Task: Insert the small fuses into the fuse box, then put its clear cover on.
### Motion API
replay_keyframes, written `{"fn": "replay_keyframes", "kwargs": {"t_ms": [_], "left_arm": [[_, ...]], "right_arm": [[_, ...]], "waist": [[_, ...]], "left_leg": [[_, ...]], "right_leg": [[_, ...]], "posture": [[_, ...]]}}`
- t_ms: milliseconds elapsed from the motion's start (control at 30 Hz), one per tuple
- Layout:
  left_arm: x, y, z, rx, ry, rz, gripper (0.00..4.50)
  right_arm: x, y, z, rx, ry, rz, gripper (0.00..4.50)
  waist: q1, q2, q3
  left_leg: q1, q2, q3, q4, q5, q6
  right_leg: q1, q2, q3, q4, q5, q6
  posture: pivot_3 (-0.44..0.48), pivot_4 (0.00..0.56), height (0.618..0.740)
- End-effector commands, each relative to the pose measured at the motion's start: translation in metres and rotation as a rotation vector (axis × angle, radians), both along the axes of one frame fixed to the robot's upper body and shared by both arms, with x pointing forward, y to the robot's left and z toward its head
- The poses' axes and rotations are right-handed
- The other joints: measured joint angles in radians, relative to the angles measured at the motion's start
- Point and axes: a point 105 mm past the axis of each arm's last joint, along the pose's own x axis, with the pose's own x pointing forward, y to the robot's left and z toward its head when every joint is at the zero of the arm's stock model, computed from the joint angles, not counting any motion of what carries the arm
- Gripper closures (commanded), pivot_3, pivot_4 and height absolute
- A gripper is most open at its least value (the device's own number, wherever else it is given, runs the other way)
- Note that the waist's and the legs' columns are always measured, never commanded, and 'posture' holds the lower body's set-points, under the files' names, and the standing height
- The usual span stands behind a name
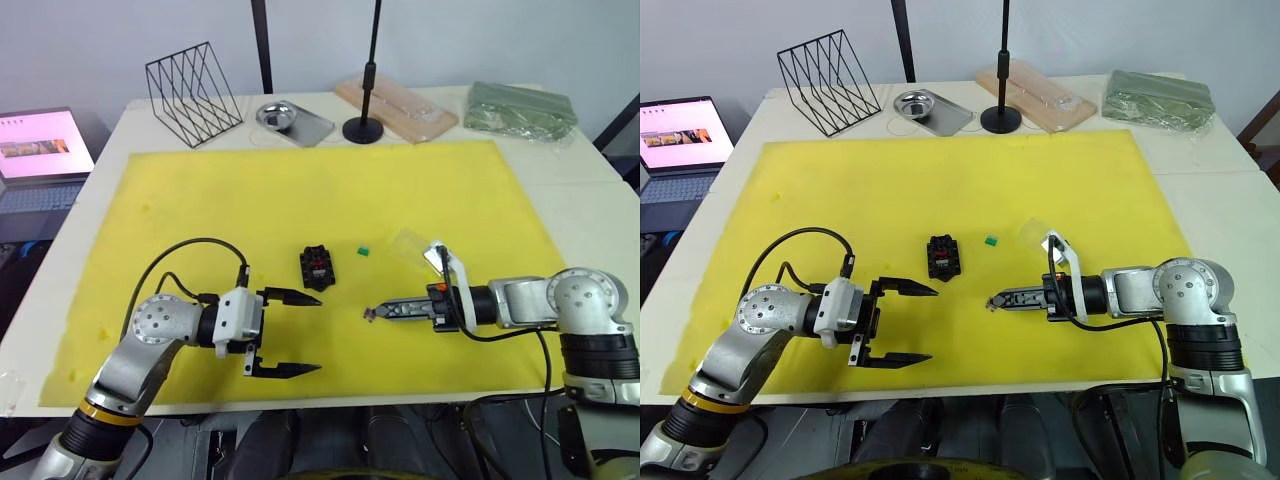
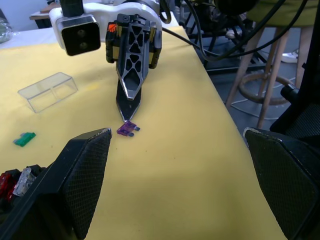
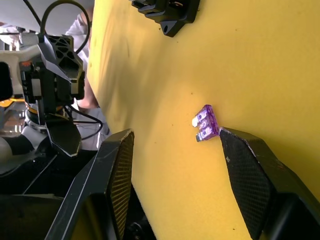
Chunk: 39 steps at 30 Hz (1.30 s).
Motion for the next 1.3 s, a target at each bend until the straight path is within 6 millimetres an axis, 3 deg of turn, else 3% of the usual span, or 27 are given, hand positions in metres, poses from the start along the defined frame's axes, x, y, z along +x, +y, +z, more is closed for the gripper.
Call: {"fn": "replay_keyframes", "kwargs": {"t_ms": [33,667,767,867,1167,1300], "left_arm": [[-0.001,-0.003,0.003,-0.008,-0.027,-0.010,0.00],[0.004,-0.001,-0.002,0.004,-0.039,0.016,0.00],[0.005,-0.001,-0.002,0.004,-0.042,0.017,0.00],[0.005,-0.001,-0.003,0.004,-0.043,0.018,0.00],[0.008,-0.002,-0.004,-0.011,-0.051,0.020,0.00],[0.006,-0.001,-0.007,-0.008,-0.048,0.017,0.00]], "right_arm": [[-0.002,-0.001,0.004,0.019,0.004,-0.003,1.70],[0.004,0.009,-0.015,0.002,0.040,-0.081,1.70],[0.002,0.009,-0.018,-0.001,0.044,-0.080,2.27],[0.000,0.010,-0.019,-0.002,0.045,-0.076,3.28],[0.001,0.012,-0.023,-0.009,0.046,-0.101,3.28],[0.002,0.009,-0.028,-0.027,0.051,-0.131,4.10]], "waist": [[0.000,0.000,0.000],[-0.005,0.000,0.000],[-0.006,0.000,0.000],[-0.005,0.000,0.000],[-0.006,0.000,-0.001],[-0.006,0.000,-0.001]], "left_leg": [[0.000,0.000,0.000,0.000,0.000,0.000],[0.001,0.000,0.000,0.000,0.000,0.000],[0.001,0.000,0.000,0.000,0.000,0.000],[0.001,0.000,0.000,0.000,0.000,0.000],[0.001,0.000,0.000,0.000,0.000,0.000],[0.001,0.000,0.000,0.000,0.000,0.000]], "right_leg": [[0.000,0.000,0.000,0.000,0.000,0.000],[0.000,0.001,0.000,0.000,0.000,0.000],[0.001,0.001,0.000,0.001,0.000,0.000],[0.001,0.001,0.000,0.000,0.000,0.000],[0.001,0.001,0.000,0.000,0.000,0.000],[0.001,0.001,0.000,0.000,0.000,0.000]], "posture": [[0.000,0.150,0.740],[0.000,0.150,0.740],[0.000,0.150,0.740],[0.000,0.150,0.740],[0.000,0.150,0.740],[0.000,0.150,0.740]]}}
